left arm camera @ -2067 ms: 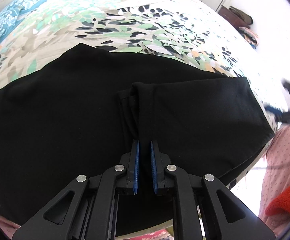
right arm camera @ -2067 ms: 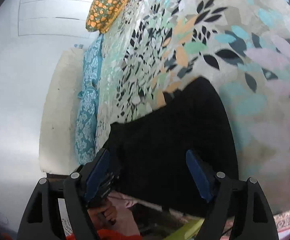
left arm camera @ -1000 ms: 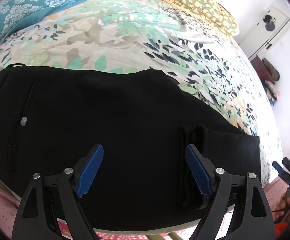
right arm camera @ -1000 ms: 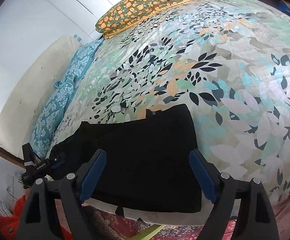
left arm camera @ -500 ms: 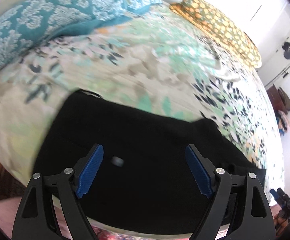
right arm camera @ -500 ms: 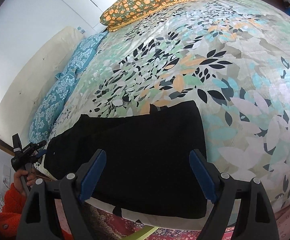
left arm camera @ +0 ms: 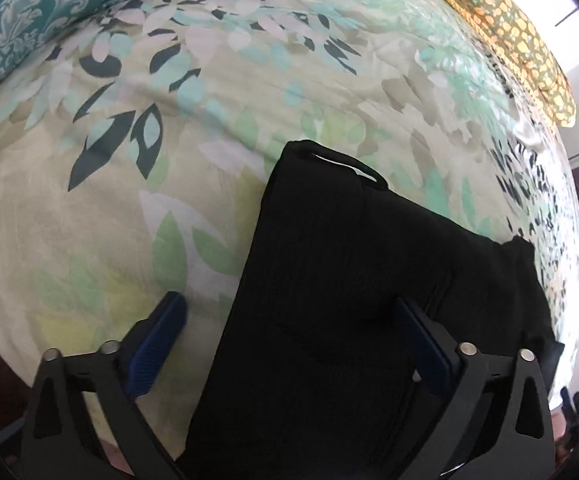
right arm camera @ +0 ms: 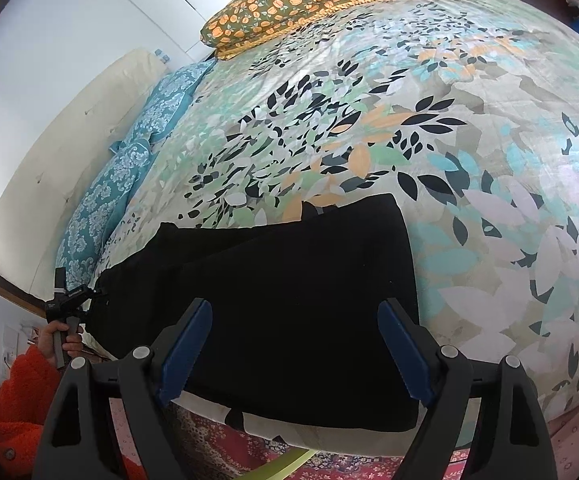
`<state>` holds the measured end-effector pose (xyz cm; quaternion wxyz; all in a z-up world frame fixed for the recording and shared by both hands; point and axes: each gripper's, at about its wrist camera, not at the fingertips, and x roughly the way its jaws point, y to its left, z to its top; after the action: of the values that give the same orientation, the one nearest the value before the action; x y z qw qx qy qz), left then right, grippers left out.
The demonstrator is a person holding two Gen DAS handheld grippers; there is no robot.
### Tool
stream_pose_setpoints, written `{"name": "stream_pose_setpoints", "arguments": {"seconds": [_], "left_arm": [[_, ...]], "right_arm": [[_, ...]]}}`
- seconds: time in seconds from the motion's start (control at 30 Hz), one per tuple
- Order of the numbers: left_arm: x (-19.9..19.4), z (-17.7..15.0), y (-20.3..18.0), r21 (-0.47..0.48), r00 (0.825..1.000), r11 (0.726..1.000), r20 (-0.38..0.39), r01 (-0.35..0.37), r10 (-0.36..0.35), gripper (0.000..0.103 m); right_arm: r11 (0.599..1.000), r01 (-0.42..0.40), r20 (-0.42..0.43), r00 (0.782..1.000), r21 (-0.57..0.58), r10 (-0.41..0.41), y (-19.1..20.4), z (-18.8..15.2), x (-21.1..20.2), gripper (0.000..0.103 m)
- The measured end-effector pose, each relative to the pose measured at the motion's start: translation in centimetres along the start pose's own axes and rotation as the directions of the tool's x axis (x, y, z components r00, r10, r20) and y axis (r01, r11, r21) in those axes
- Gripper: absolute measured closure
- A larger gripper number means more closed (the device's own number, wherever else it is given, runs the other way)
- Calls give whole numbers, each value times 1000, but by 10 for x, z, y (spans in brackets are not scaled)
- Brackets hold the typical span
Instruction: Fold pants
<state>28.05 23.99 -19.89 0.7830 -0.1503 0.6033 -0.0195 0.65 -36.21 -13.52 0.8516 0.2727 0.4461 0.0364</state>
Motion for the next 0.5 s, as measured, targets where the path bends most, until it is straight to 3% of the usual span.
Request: {"name": "stream_pose_setpoints", "arguments": {"seconds": [0.07, 0.13, 0.17, 0.2, 0.3, 0.4, 0.5], "left_arm": [[-2, -3, -2, 6, 1000, 1000, 9, 2, -2, 4], [-6, -6, -6, 8, 995, 995, 0, 95, -95, 53], [-14, -8, -10, 7, 997, 997, 11, 80, -80, 61], [-20, -10, -14, 17, 997, 997, 21, 73, -73, 77], [-51, -17, -24, 4, 989, 991, 60, 133, -133, 85], [-90, -27, -45, -7, 958, 962, 98, 271, -270, 86], [-119, -44, -95, 48, 919, 924, 99, 378, -381, 87]], "right_arm": [[1000, -2, 3, 1000, 2, 2, -1, 0, -1, 18], [1000, -7, -1, 1000, 12, 7, -3, 1, 1, 18], [1000, -10, -2, 1000, 16, 10, -4, 2, 2, 18], [1000, -14, -3, 1000, 20, 14, -5, 2, 3, 18], [999, -29, -6, 1000, 16, 29, -4, 3, 5, 18], [999, -46, -18, 999, -2, 46, -1, 3, 9, 18], [998, -67, -38, 997, -11, 67, 0, 4, 16, 18]]}}
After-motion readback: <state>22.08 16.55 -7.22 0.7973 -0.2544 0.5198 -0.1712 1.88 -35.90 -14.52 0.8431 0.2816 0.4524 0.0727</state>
